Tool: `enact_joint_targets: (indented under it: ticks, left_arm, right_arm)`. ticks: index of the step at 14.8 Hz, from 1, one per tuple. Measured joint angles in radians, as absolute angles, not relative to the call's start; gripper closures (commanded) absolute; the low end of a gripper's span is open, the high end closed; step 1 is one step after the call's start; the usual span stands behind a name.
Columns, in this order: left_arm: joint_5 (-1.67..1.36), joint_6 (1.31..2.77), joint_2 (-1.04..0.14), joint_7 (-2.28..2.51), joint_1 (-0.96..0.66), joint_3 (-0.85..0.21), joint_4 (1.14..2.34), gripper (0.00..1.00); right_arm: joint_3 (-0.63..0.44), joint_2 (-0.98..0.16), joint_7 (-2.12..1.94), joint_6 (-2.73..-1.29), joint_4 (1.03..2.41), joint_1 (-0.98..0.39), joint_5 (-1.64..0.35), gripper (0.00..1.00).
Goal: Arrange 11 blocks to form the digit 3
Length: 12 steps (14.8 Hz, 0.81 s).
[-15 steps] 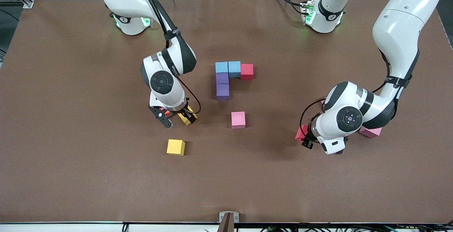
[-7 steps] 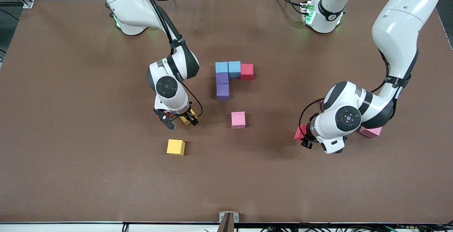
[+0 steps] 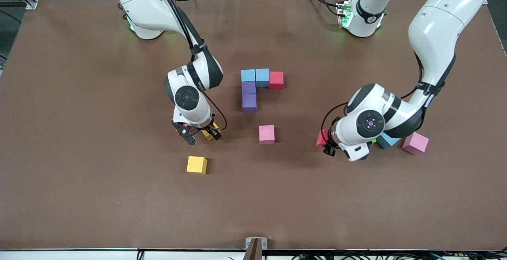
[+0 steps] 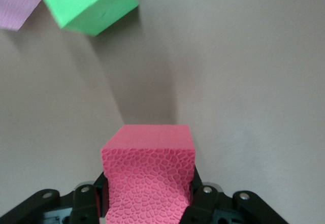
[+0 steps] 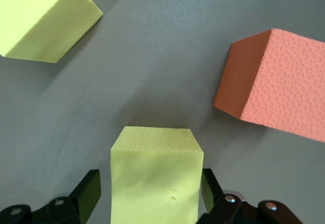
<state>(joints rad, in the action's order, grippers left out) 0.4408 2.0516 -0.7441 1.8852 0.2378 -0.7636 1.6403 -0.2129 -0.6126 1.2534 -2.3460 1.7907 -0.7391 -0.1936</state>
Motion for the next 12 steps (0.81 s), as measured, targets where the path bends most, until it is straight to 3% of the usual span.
enact_joint_targets:
  ticks: [4, 5, 8, 12]
  left_arm:
    - [0.441, 2.237, -0.638, 2.045, 0.236, -0.782, 1.849, 0.73]
    - [0.441, 2.289, -0.605, 2.107, 0.236, -0.793, 1.91, 0.73]
    - [0.441, 2.381, -0.532, 2.33, 0.222, -0.813, 2.045, 0.71]
    - [0.441, 2.399, -0.526, 2.545, 0.135, -0.813, 2.079, 0.71]
  right_arm:
    - [-0.213, -0.611, 1.253, -2.343, 1.79, -0.739, -0.194, 0.92]
    - [-0.213, -0.611, 1.253, -2.343, 1.79, -0.739, -0.194, 0.98]
    - [-0.213, -0.61, 1.246, -2.343, 1.786, -0.74, -0.194, 0.99]
    - [-0.203, -0.61, 1.122, -2.346, 1.755, -0.771, -0.194, 0.98]
